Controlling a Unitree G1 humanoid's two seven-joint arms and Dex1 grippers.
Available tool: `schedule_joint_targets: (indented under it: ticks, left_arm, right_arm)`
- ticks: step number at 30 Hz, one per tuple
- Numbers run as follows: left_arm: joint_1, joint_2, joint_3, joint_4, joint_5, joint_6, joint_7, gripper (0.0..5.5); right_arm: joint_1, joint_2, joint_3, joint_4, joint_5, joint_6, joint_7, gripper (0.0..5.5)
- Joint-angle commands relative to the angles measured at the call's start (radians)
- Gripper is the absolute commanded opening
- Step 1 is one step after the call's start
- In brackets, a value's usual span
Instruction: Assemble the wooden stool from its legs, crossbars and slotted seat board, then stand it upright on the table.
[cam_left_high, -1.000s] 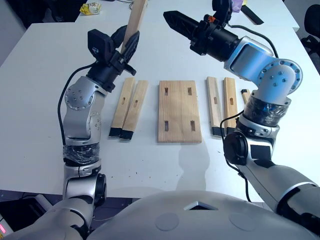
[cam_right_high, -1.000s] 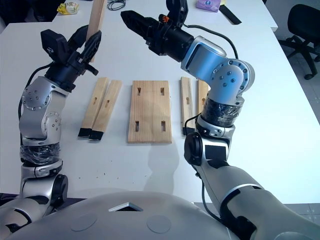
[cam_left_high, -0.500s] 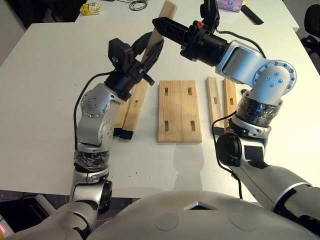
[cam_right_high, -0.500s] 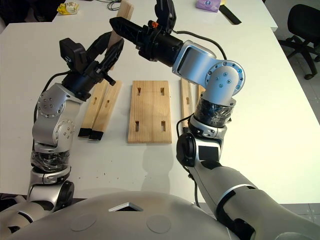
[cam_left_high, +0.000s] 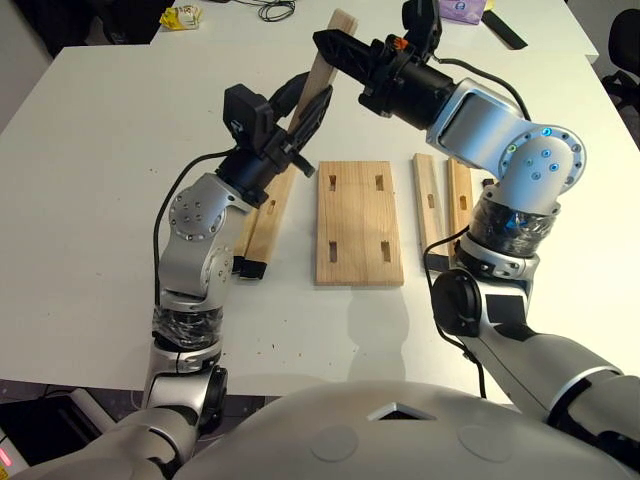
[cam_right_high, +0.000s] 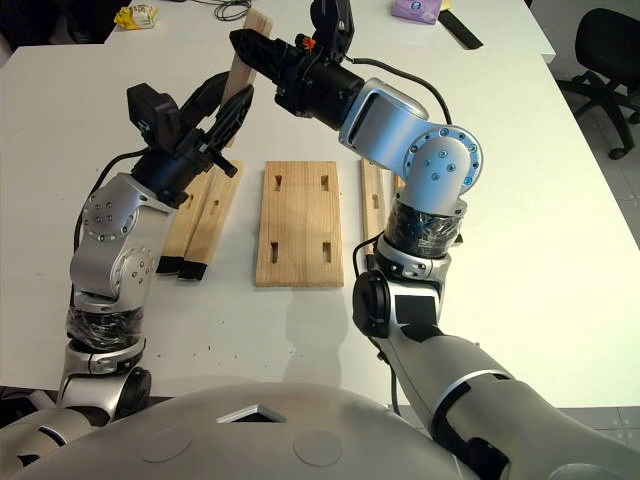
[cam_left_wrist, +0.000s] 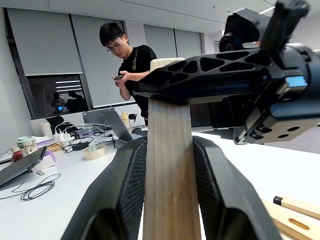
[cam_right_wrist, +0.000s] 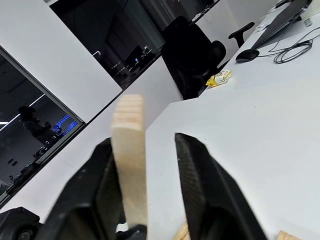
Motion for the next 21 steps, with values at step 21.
schedule_joint_targets:
  ticks: [21]
  left_arm:
    - [-0.018,0.015,0.009,0.005,-0.028,0.136,0.015,1.89]
  right_arm:
    - [0.055,0.055,0.029,0.025,0.336,-0.092,-0.354,0.42]
